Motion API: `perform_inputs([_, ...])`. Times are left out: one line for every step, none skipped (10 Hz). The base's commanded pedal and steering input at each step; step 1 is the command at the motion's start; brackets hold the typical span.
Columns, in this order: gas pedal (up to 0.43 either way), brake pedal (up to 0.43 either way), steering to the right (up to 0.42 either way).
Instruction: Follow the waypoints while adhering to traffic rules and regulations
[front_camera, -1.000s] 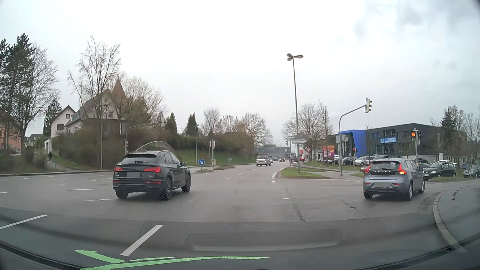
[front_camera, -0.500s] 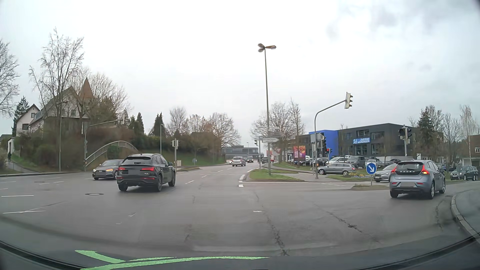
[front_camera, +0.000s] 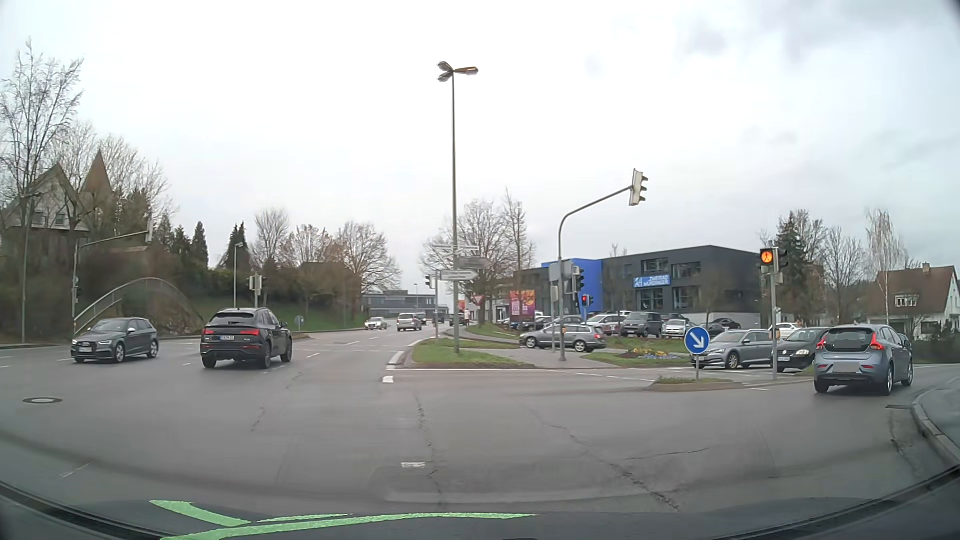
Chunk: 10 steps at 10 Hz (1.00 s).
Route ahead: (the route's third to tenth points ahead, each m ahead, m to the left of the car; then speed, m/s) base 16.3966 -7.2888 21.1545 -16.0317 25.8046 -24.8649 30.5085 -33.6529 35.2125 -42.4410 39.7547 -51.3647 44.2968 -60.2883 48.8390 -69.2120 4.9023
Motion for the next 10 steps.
perform_inputs([0.067, 0.0, 0.267])
perform_inputs([0.079, 0.0, 0.27])
perform_inputs([0.098, 0.0, 0.276])
perform_inputs([0.098, 0.0, 0.288])
perform_inputs([0.098, 0.0, 0.293])
perform_inputs([0.098, 0.0, 0.299])
perform_inputs([0.098, 0.0, 0.307])
perform_inputs([0.098, 0.0, 0.312])
perform_inputs([0.098, 0.0, 0.32])
perform_inputs([0.11, 0.0, 0.334])
